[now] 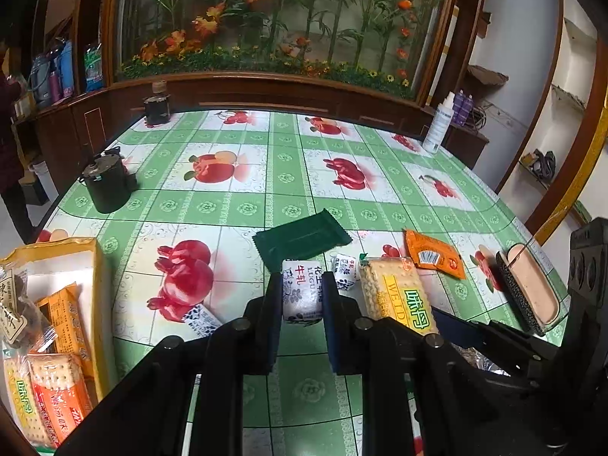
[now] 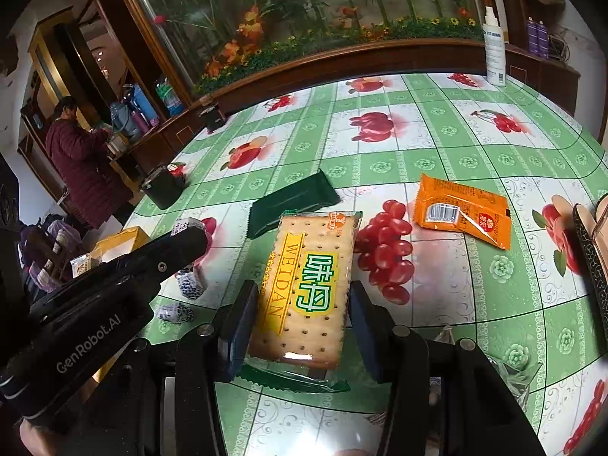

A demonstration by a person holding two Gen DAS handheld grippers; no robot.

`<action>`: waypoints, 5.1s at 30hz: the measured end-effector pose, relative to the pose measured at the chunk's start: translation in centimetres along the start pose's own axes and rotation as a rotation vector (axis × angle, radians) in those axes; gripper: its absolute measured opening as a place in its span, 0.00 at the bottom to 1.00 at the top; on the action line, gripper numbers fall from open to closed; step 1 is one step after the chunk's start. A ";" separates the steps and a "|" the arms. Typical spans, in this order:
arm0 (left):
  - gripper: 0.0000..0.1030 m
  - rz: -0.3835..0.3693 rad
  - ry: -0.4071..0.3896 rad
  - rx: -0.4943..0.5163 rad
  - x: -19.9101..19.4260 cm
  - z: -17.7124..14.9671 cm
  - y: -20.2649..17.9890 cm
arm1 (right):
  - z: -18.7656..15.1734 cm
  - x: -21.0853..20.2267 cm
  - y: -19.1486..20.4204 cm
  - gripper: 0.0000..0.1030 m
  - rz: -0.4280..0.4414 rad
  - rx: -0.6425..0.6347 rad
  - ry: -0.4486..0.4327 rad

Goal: Organize snacks
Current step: 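Lift the candy and WEIDAN pack and carry them toward the tray with both grippers, then lower the candy and WEIDAN pack over the tray with both grippers, then open the left gripper to drop the candy while the right releases the WEIDAN pack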

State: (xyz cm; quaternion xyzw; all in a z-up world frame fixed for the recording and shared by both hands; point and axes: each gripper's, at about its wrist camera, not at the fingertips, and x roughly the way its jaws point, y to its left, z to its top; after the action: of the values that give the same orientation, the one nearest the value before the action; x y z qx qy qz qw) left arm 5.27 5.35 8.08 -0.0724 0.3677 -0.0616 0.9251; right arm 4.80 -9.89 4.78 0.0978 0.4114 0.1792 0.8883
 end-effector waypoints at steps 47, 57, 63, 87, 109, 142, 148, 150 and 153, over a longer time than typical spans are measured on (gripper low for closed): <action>0.18 0.115 -0.089 -0.242 -8.9 -3.4 12.3 | -4.1 -1.5 9.3 0.51 0.166 -0.281 -0.054; 0.18 0.146 -0.060 -0.264 -11.7 -4.8 15.8 | -4.8 -0.5 10.0 0.51 0.175 -0.299 -0.031; 0.18 0.158 -0.067 -0.276 -12.5 -5.1 17.2 | -4.9 -0.7 10.8 0.51 0.160 -0.317 -0.049; 0.18 0.199 -0.053 -0.361 -11.8 -6.8 21.0 | -7.8 -1.0 20.8 0.51 0.324 -0.428 -0.043; 0.18 0.185 -0.021 -0.314 -10.0 -7.8 21.9 | -10.4 2.5 23.0 0.51 0.317 -0.464 0.036; 0.18 0.269 -0.033 -0.279 -9.7 -8.2 21.3 | -13.5 2.4 25.6 0.52 0.226 -0.704 -0.046; 0.27 0.273 -0.026 -0.286 -9.8 -8.3 21.4 | -13.9 1.6 25.7 0.52 0.223 -0.739 -0.087; 0.36 0.283 -0.030 -0.285 -9.9 -8.3 21.3 | -13.8 1.0 25.5 0.54 0.216 -0.743 -0.121; 0.37 0.281 -0.033 -0.284 -10.0 -8.3 21.2 | -13.6 0.3 25.0 0.62 0.230 -0.741 -0.154</action>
State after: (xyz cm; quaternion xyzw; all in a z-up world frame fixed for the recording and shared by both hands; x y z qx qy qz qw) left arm -6.38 27.11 4.97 -0.1511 0.3638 0.1217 0.9111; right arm -11.40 13.56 3.83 -0.1708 0.2372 0.4061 0.8658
